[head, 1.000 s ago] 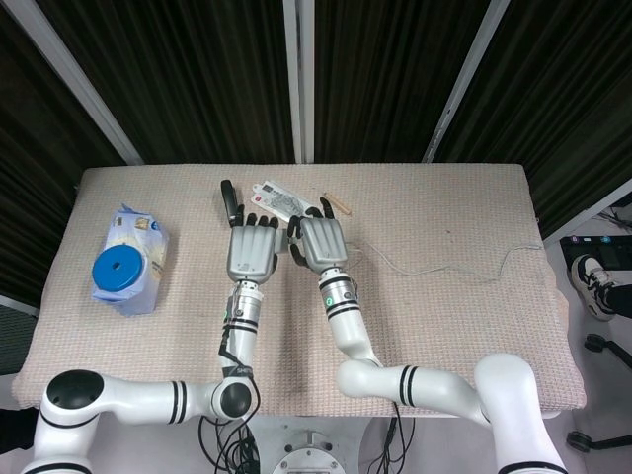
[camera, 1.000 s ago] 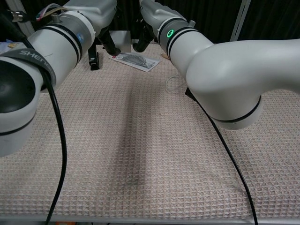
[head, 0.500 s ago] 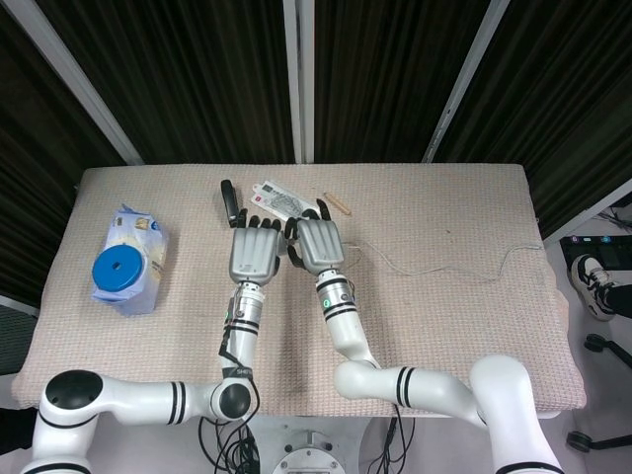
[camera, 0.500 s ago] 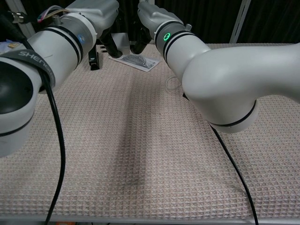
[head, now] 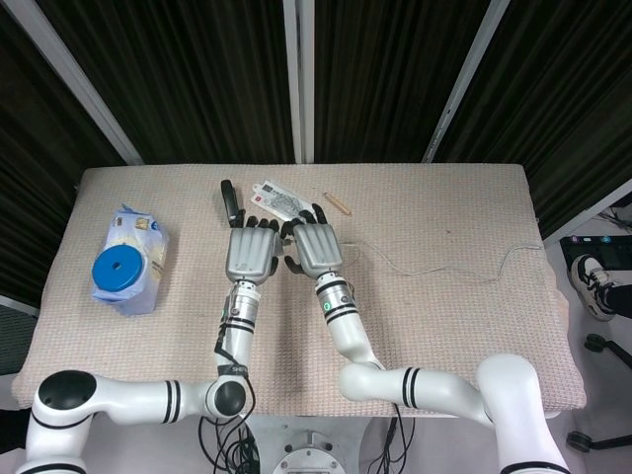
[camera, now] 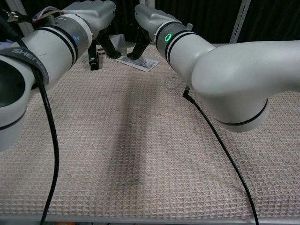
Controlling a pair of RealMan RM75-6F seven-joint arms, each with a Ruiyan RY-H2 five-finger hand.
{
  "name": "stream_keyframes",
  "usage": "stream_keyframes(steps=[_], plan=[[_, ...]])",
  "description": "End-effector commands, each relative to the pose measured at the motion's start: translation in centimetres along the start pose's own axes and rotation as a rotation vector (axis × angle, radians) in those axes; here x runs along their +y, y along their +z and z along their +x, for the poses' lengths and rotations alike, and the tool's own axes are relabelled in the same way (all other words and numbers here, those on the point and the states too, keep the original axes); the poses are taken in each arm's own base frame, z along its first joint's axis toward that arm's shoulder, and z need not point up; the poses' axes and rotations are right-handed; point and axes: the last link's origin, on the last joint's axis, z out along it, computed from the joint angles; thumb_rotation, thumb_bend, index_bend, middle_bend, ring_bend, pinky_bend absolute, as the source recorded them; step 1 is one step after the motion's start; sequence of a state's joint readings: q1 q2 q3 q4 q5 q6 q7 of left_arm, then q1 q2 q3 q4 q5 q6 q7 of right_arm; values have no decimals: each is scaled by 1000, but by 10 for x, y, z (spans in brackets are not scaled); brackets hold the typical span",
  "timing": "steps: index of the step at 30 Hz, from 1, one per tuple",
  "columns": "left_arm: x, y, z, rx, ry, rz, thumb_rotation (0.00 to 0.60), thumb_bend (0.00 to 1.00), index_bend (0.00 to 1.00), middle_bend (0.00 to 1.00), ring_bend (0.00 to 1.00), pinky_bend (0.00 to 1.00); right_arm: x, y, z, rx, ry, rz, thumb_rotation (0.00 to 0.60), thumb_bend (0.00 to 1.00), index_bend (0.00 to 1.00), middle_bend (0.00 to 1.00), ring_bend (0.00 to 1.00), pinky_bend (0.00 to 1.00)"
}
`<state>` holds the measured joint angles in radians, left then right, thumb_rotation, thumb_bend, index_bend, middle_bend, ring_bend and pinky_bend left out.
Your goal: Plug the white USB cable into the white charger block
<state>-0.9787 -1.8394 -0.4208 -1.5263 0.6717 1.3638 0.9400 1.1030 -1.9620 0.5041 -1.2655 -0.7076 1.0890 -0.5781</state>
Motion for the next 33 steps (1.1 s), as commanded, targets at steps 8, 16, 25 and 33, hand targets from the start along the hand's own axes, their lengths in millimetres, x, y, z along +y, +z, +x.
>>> stream_keyframes(steps=[8, 16, 25, 33], plan=[[-29, 1, -15, -60, -12, 6, 600, 371, 466, 446, 248, 136, 34, -21, 35, 46, -119, -20, 600, 45, 0, 137, 7, 0], [-54, 2, -42, -137, 25, 25, 600, 370, 421, 404, 192, 127, 89, -49, 72, 85, -201, -71, 600, 44, 0, 144, 7, 0], [-70, 5, -59, -211, 21, 47, 600, 358, 264, 271, 84, 107, 139, -85, 98, 94, -226, -107, 600, 45, 0, 147, 7, 0], [-88, -3, -45, -195, -57, 27, 600, 333, 135, 201, 45, 99, 174, -113, 122, 127, -224, -145, 600, 46, 0, 148, 7, 0]])
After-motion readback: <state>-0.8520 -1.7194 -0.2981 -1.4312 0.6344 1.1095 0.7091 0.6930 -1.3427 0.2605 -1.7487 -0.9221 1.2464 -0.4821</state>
